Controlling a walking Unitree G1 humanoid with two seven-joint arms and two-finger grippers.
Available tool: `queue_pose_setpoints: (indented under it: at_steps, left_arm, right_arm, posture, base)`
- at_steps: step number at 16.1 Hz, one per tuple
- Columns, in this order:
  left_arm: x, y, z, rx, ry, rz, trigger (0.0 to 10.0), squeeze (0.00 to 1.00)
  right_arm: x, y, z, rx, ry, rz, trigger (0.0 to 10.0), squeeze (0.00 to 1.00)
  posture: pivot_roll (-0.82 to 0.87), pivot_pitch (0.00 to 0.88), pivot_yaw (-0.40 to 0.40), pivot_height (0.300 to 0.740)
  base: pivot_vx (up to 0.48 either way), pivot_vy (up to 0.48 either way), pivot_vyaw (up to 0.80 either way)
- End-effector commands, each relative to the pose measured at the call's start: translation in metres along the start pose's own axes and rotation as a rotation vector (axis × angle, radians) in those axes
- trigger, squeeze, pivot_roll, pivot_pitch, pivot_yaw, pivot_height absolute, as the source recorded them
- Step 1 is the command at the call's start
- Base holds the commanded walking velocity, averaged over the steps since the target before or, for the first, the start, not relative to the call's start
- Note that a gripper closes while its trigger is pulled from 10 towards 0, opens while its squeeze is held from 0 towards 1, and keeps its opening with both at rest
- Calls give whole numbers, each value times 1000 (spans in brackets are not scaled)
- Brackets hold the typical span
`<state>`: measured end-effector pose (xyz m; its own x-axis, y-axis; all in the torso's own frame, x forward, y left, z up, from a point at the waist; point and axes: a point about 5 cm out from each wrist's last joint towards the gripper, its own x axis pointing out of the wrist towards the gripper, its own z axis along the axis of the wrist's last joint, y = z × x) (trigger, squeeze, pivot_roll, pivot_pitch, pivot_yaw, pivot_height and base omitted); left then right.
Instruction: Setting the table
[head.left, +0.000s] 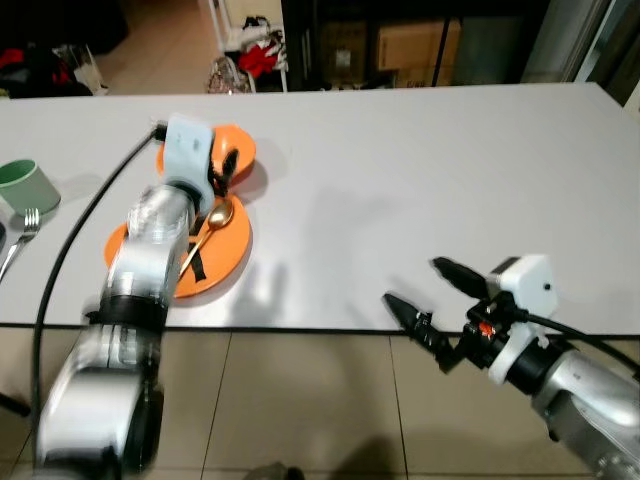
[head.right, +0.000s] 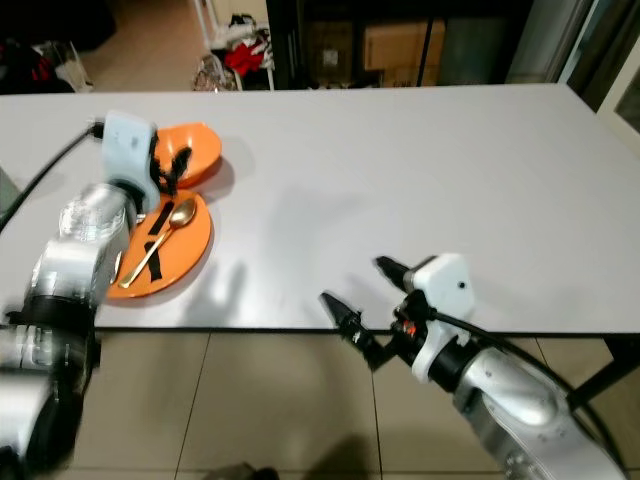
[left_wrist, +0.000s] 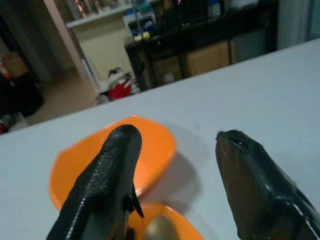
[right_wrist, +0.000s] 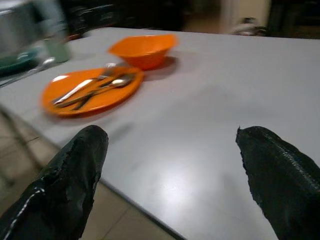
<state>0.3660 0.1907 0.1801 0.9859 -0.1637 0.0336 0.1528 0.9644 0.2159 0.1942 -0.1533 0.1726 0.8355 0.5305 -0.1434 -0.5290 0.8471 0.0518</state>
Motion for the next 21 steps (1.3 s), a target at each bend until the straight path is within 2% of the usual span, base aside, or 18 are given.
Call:
queue_pose_setpoints:
  at_steps: [1,3,4,7,10,12,13,16,17,18,19,20,21]
  left_arm:
    - [-19,-6,14,-1,-108,-23,10000,0]
    - [-43,-17,5,-39,-112,-37,10000,0]
    - [-66,-26,-6,-52,-74,-65,10000,0]
    - [-86,-30,-18,-20,9,-91,10000,0]
    - [-88,-29,-17,-42,31,-28,10000,0]
    - [-88,-26,-11,-44,43,-23,10000,0]
    - [-97,-27,-14,-11,69,-40,10000,0]
    - [-100,-28,-10,11,90,-22,10000,0]
    - [-95,-33,-14,-5,114,-24,10000,0]
    - [-92,-37,-14,16,130,-33,10000,0]
    - [-91,-39,-9,-49,124,-19,10000,0]
    - [-93,-39,-9,-64,128,-10,10000,0]
    - [-94,-39,-8,-83,128,17,10000,0]
  right_arm:
    - [-7,-3,2,8,-39,-145,10000,0]
    - [-13,-4,-3,34,-37,-232,10000,0]
    - [-14,-4,-9,49,-29,-284,10000,0]
    - [-6,-8,-10,58,-41,-362,10000,0]
    - [1,-7,-13,52,-35,-383,10000,0]
    - [12,-1,-8,63,-60,-343,10000,0]
    - [14,0,-14,88,-52,-343,10000,0]
    - [16,-4,-14,130,-72,-360,10000,0]
    - [18,-9,-15,138,-77,-377,10000,0]
    - [16,-8,-15,124,-62,-372,10000,0]
    - [14,-13,-15,126,-61,-376,10000,0]
    - [16,-16,-14,111,-61,-358,10000,0]
    - [18,-24,-12,83,-59,-391,10000,0]
  posture:
    - [-141,0,100,740]
    - [-139,0,104,740]
    - [-127,0,108,740]
    - [-110,0,110,740]
    - [-82,0,111,740]
    - [-47,0,110,740]
    - [-14,0,111,740]
    - [-6,0,126,740]
    - [-2,0,137,740]
    - [0,0,124,740]
    - [24,0,95,740]
    - [28,0,86,740]
    - [34,0,72,740]
  base:
    - [0,0,0]
    - [0,0,0]
    - [0,480,0]
    - [0,480,0]
    - [0,480,0]
    - [0,480,0]
    - [0,480,0]
    - [0,-320,0]
    - [0,-480,0]
    - [0,-480,0]
    - [0,0,0]
    - [0,0,0]
    - [0,0,800]
